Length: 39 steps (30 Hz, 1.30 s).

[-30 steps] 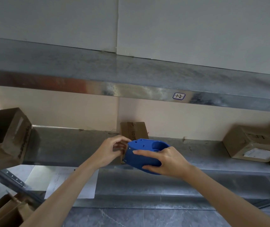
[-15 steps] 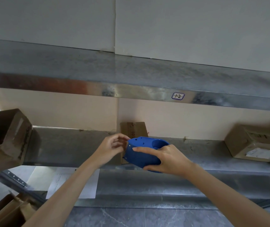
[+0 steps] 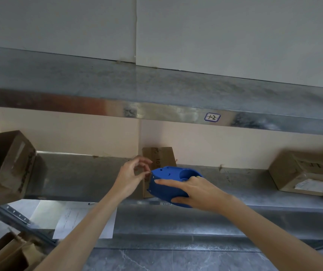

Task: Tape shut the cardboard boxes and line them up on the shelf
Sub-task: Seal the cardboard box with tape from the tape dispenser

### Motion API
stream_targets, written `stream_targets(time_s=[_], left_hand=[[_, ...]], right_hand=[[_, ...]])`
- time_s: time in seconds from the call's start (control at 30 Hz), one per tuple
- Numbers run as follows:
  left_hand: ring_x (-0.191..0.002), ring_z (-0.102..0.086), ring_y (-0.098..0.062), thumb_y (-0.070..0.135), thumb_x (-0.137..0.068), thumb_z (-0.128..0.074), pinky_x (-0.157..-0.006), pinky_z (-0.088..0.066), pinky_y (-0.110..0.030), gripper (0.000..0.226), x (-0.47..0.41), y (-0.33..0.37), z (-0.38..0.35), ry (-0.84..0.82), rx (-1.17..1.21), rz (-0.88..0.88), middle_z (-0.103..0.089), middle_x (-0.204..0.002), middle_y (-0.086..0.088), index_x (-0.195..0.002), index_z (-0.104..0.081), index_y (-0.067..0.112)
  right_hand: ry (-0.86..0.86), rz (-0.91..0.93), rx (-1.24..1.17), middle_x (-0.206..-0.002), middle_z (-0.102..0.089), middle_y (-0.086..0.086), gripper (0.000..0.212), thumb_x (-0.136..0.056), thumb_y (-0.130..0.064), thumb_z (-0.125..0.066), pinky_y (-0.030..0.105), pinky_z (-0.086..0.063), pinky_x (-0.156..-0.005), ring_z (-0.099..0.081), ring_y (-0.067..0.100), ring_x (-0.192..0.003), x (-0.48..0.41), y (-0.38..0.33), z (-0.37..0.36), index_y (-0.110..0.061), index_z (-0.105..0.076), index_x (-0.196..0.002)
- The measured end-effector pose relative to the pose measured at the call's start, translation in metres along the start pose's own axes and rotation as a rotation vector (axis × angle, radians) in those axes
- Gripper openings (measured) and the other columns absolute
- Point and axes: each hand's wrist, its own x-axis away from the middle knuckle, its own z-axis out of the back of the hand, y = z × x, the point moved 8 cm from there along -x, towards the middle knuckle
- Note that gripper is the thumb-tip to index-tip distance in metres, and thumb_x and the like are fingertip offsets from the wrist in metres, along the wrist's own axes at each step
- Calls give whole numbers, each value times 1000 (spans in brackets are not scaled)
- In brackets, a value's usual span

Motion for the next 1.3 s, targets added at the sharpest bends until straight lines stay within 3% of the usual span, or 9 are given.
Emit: stream_targets(time_s=[0.13, 0.3, 0.47, 0.6, 0.77, 0.87, 1.0, 1.2, 1.3], left_hand=[[-81, -67, -12, -7, -82, -71, -80, -53, -22, 30, -1, 0, 3, 30, 38, -1, -68, -82, -1, -101, -66, 16], [-80, -66, -10, -7, -82, -71, -76, -52, -19, 31, -2, 1, 3, 62, 9, 4, -69, -83, -2, -100, -66, 18], [-79, -66, -9, -4, -82, -73, -75, -52, -18, 29, -5, 4, 3, 56, 9, -2, -69, -82, -2, -98, -66, 19], [-78, -66, -6, -5, -81, -73, -75, -51, -16, 32, -4, 0, 14, 50, 2, 7, -69, -81, 0, -97, -66, 22], [-80, -67, -13, -8, -81, -72, -80, -51, -28, 35, 8, -41, 67, 135, 73, 153, -69, -85, -4, -96, -67, 23], [-83, -68, -16, -2, -86, -69, -73, -54, -25, 29, 16, -56, 52, 76, 77, 217, -69, -91, -5, -101, -67, 23], [-83, -67, -13, 2, -89, -68, -73, -55, -24, 27, 19, -60, 35, 41, 116, 239, -68, -93, -6, -105, -67, 24], [-85, -65, -11, 7, -88, -70, -76, -52, -15, 25, 20, -56, 22, 37, 58, 194, -67, -93, -4, -103, -66, 26], [-87, -65, -10, 6, -88, -69, -80, -50, -17, 26, 19, -57, 17, 33, 39, 193, -67, -94, -3, -102, -66, 28]], right_hand=[[32, 8, 70, -65, -37, -14, 71, -99, -45, -48, 21, -31, -55, -32, 1, -46, -3, 0, 9, -60, 3, -145], [54, -8, 71, -54, -21, -19, 67, -96, -45, -54, 16, -21, -49, -25, -1, -45, -4, 5, 16, -56, -12, -147], [62, 16, 94, -55, -38, -8, 68, -97, -47, -49, 26, -38, -53, -30, 5, -47, -2, 8, 23, -62, -1, -144], [50, 11, 96, -59, -47, -6, 67, -97, -47, -48, 25, -38, -51, -32, 7, -46, 0, 11, 29, -62, -2, -144], [38, -100, 103, -59, -40, -15, 64, -96, -48, -51, 20, -38, -51, -35, 4, -44, 31, 53, 42, -59, -12, -145], [21, -104, 86, -52, -35, -15, 63, -95, -47, -53, 20, -35, -50, -34, 8, -42, 36, 58, 39, -58, -17, -146], [-30, -110, 105, -79, -67, 0, 64, -96, -52, -45, 27, -50, -60, -47, 11, -52, 43, 67, 26, -69, 4, -135], [-18, -127, 123, -74, -48, -17, 63, -95, -48, -52, 9, -25, -49, -34, 2, -41, 49, 65, 25, -52, -19, -148], [-15, -133, 128, -73, -46, -17, 63, -95, -48, -53, 10, -22, -47, -33, 2, -40, 52, 68, 24, -52, -20, -148]])
